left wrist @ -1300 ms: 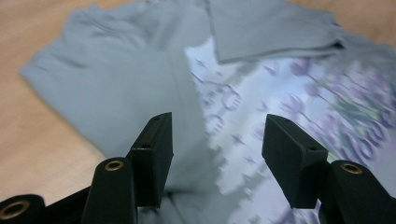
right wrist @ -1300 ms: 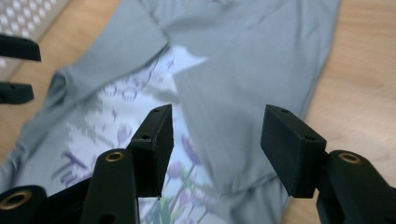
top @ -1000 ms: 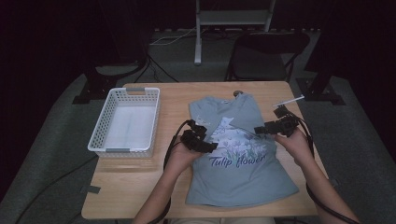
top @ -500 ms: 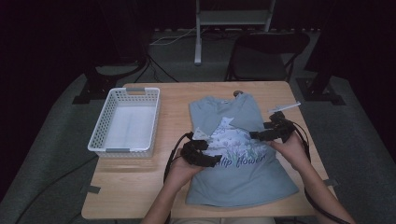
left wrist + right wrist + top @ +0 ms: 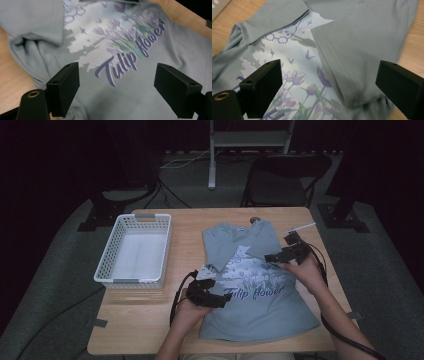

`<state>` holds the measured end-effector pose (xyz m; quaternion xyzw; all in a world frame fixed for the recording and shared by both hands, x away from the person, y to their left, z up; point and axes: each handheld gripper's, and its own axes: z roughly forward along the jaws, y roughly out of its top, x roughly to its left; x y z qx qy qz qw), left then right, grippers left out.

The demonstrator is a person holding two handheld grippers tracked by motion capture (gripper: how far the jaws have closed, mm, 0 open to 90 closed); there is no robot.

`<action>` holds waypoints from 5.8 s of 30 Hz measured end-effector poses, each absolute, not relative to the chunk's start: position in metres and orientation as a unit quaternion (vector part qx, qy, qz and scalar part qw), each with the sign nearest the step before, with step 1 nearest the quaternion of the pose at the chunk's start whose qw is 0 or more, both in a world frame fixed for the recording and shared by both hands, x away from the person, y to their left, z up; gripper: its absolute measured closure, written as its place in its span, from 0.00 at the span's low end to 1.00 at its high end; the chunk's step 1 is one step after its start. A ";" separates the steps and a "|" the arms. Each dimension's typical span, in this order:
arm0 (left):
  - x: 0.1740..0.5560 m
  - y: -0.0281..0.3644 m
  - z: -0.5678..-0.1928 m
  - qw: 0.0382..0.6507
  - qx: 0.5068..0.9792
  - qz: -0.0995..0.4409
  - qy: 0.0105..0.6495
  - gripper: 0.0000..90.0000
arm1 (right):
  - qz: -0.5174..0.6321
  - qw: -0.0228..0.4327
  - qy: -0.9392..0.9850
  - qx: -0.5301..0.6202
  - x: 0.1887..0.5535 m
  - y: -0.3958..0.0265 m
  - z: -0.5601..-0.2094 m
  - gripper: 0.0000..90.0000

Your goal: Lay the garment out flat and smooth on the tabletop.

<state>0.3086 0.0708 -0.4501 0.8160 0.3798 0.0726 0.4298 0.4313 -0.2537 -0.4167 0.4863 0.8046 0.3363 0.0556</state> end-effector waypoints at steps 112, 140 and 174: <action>0.302 0.064 -0.463 0.436 0.823 0.029 0.363 0.24 | 0.197 0.141 0.678 0.694 0.509 -0.391 -0.446 0.68; 0.310 0.062 -0.467 0.422 0.821 0.033 0.382 0.24 | 0.382 0.107 0.705 0.588 0.434 -0.373 -0.449 0.03; 0.451 0.017 -0.427 0.347 0.803 0.146 0.463 0.13 | 0.487 0.066 0.669 0.557 0.368 -0.356 -0.475 0.05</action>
